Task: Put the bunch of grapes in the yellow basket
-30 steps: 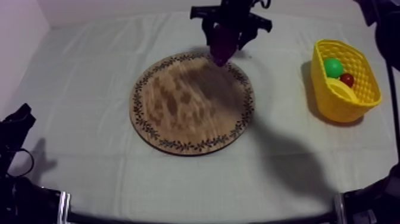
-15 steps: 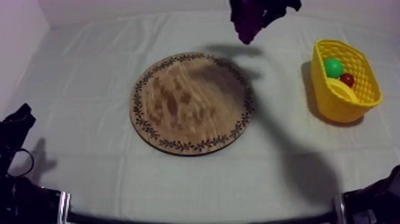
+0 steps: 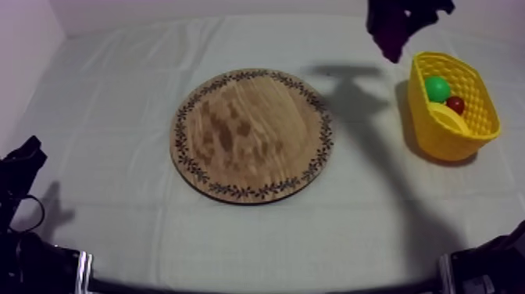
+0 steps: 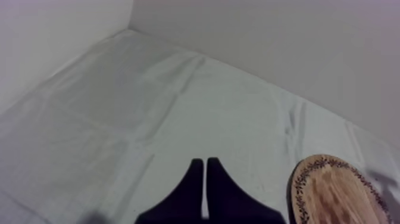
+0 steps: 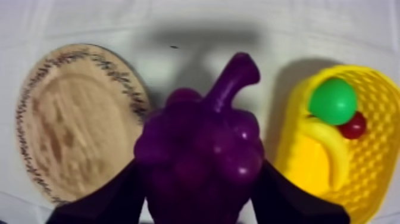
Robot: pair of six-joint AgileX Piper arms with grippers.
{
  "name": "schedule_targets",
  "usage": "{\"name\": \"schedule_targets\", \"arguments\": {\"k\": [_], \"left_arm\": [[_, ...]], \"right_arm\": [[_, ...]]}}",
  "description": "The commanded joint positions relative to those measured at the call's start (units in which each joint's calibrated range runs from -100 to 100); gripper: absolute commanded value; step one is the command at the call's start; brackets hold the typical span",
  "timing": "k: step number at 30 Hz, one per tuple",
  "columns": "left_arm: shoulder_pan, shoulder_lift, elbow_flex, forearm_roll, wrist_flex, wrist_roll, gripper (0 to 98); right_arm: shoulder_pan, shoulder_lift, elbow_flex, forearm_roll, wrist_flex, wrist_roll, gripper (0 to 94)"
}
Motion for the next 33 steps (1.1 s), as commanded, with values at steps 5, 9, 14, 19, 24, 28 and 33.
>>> {"name": "schedule_targets", "arguments": {"k": [5,9,14,19,24,28,33], "left_arm": [[-0.01,0.03,0.04,0.01,0.03,0.0,0.0],[-0.01,0.03,0.04,0.01,0.03,0.0,0.0],[-0.01,0.03,0.04,0.01,0.03,0.0,0.0],[-0.01,0.03,0.04,0.01,0.03,0.0,0.0],[-0.01,0.03,0.04,0.01,0.03,0.0,0.0],[-0.01,0.03,0.04,0.01,0.03,0.0,0.0],[-0.01,0.03,0.04,0.01,0.03,0.0,0.0]], "right_arm": [[6.3,-3.29,5.33,1.52,-1.02,3.82,34.5],[10.05,-4.44,7.31,2.53,-2.04,5.64,34.7],[14.13,-5.42,9.18,3.58,-3.09,7.71,34.9],[17.22,-6.03,10.52,4.18,-4.32,9.41,35.1],[18.55,-6.34,12.66,4.33,-5.16,10.36,35.4],[18.82,-5.85,15.07,4.44,-5.88,10.57,36.1],[18.91,-3.64,18.6,4.46,-8.08,10.25,37.7]]}}
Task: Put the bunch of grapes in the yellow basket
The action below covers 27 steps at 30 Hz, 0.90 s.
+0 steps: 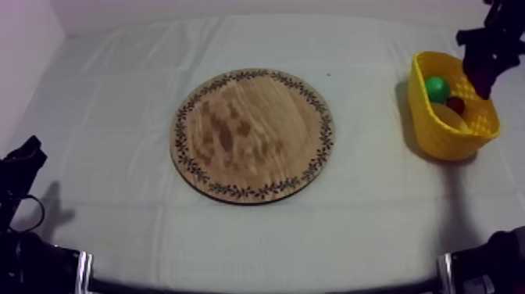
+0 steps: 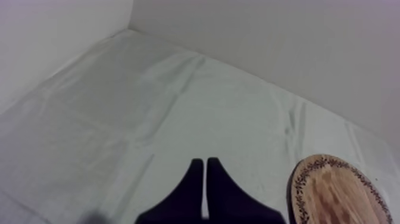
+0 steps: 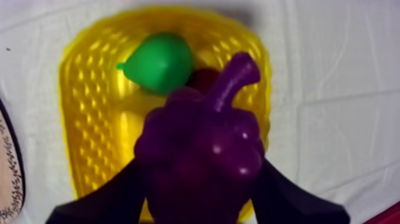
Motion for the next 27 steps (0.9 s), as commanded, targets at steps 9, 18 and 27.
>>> {"name": "schedule_targets", "arguments": {"k": [9,18,27], "left_arm": [[-0.01,0.03,0.04,0.01,0.03,0.0,0.0],[-0.01,0.03,0.04,0.01,0.03,0.0,0.0],[-0.01,0.03,0.04,0.01,0.03,0.0,0.0]], "right_arm": [[-0.58,6.26,5.02,-0.75,-3.35,-0.36,49.7],[-1.6,10.09,3.22,-1.38,-4.21,-1.92,63.9],[-1.12,7.78,1.02,-2.53,-5.63,-2.21,55.4]]}}
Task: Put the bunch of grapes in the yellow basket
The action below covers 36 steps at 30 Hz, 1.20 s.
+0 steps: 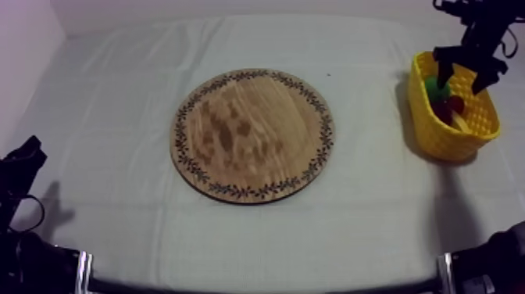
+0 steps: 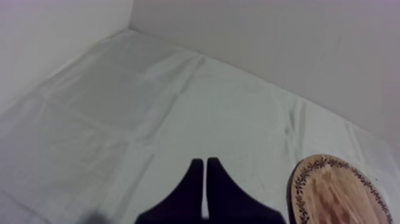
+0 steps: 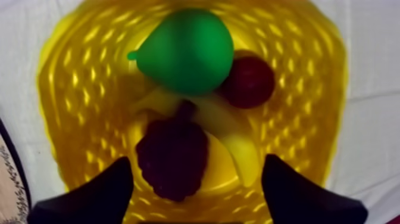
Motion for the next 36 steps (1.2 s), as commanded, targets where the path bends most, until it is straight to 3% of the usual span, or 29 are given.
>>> {"name": "schedule_targets", "arguments": {"k": [1,9,13,19,27,31,36], "left_arm": [[-0.01,0.03,0.04,0.01,0.03,0.0,0.0],[-0.01,0.03,0.04,0.01,0.03,0.0,0.0],[-0.01,0.03,0.04,0.01,0.03,0.0,0.0],[-0.01,0.03,0.04,0.01,0.03,0.0,0.0],[-0.01,0.03,0.04,0.01,0.03,0.0,0.0],[-0.01,0.03,0.04,0.01,0.03,0.0,0.0],[-0.01,0.03,0.04,0.01,0.03,0.0,0.0]], "right_arm": [[0.5,-1.87,-0.11,0.18,-1.63,-0.01,53.4],[1.37,-11.54,4.01,0.96,-6.77,-0.5,37.5],[1.86,-17.9,8.44,1.77,-11.97,-1.37,18.5],[1.52,-29.15,17.66,3.17,-20.73,-3.26,5.3],[-1.62,-49.15,33.15,4.14,-32.67,-5.26,0.5],[-2.51,-60.07,42.68,4.29,-39.7,-9.13,0.3],[-3.55,-72.56,54.18,3.0,-47.31,-10.7,0.3]]}}
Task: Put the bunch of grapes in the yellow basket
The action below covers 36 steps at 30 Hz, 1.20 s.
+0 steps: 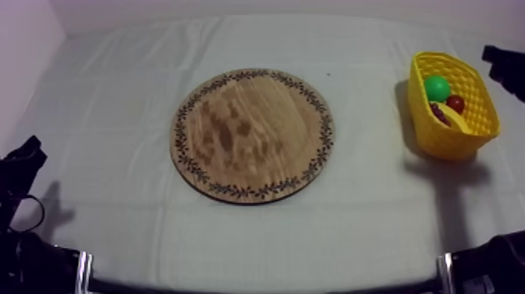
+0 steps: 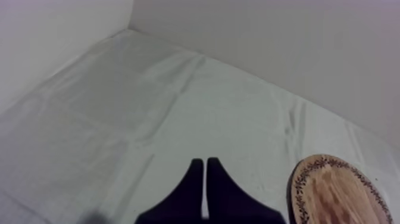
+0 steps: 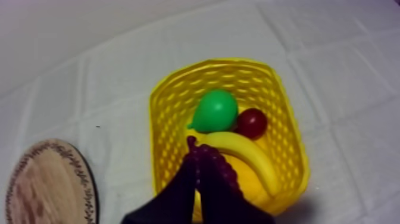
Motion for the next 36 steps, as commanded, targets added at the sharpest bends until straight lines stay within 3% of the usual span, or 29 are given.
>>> {"name": "schedule_targets", "arguments": {"k": [1,4,8,11,15,23,28,36], "left_arm": [[-0.01,0.03,0.04,0.01,0.03,0.0,0.0],[-0.01,0.03,0.04,0.01,0.03,0.0,0.0],[-0.01,0.03,0.04,0.01,0.03,0.0,0.0],[-0.01,0.03,0.04,0.01,0.03,0.0,0.0],[-0.01,0.03,0.04,0.01,0.03,0.0,0.0],[-0.01,0.03,0.04,0.01,0.03,0.0,0.0],[-0.01,0.03,0.04,0.01,0.03,0.0,0.0],[-0.01,0.03,0.04,0.01,0.03,0.0,0.0]], "right_arm": [[-0.32,-11.05,9.07,-1.24,-4.72,-0.17,0.3],[-1.17,-17.04,14.0,-3.37,-7.47,1.25,0.2],[-1.97,-24.76,19.95,-8.32,-8.3,6.75,0.2],[-1.67,-30.92,24.43,-12.47,-7.41,11.26,0.2],[-1.84,-37.55,29.33,-14.78,-4.84,14.08,0.2],[-1.7,-44.52,33.19,-14.92,-0.95,9.74,0.2],[-0.66,-45.07,34.47,-13.08,-2.7,12.67,0.3],[-0.35,-45.17,34.75,-12.5,-2.82,20.2,0.3]]}}
